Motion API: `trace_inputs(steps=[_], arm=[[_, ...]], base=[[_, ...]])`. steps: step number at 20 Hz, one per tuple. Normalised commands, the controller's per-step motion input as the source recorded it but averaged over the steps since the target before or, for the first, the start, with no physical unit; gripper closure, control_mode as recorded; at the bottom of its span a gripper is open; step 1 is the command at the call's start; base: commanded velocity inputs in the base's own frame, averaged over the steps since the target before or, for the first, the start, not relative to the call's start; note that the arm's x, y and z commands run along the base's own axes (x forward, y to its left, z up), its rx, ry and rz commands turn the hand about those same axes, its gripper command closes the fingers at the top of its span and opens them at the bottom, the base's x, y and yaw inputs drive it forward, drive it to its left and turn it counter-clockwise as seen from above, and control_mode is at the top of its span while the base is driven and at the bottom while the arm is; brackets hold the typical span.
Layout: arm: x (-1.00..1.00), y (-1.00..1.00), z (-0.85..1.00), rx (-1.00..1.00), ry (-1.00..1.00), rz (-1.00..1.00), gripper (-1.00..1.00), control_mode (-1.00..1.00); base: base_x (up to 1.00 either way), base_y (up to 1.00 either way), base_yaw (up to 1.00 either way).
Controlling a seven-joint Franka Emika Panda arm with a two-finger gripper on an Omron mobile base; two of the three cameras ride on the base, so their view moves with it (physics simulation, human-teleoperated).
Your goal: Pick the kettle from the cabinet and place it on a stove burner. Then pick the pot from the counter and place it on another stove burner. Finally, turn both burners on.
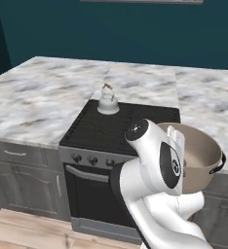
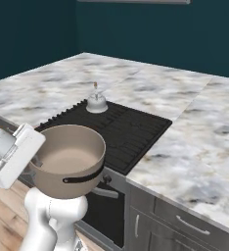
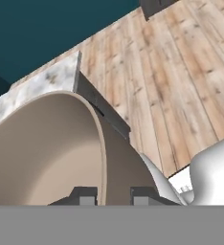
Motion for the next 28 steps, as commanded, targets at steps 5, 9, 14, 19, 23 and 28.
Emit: trace_inputs(steps=[5,9,14,19,23,28], arm=[[0.0,0.0,0.0,0.0,0.0,0.0,1.0,1.0],[0.0,0.0,0.0,0.0,0.0,0.0,1.0,1.0],[0.0,0.0,0.0,0.0,0.0,0.0,1.0,1.0],[0.0,0.0,0.0,0.0,0.0,0.0,1.0,1.0],[0.0,0.0,0.0,0.0,0.0,0.0,1.0,1.0],[0.0,0.0,0.0,0.0,0.0,0.0,1.0,1.0]], base=[[0.39,0.17,-0.15],[0.4,0.2,-0.14],[0.38,0.33,-0.08],[0.2,0.11,-0.03],[0.14,0.01,0.0],[0.15,0.0,0.0]])
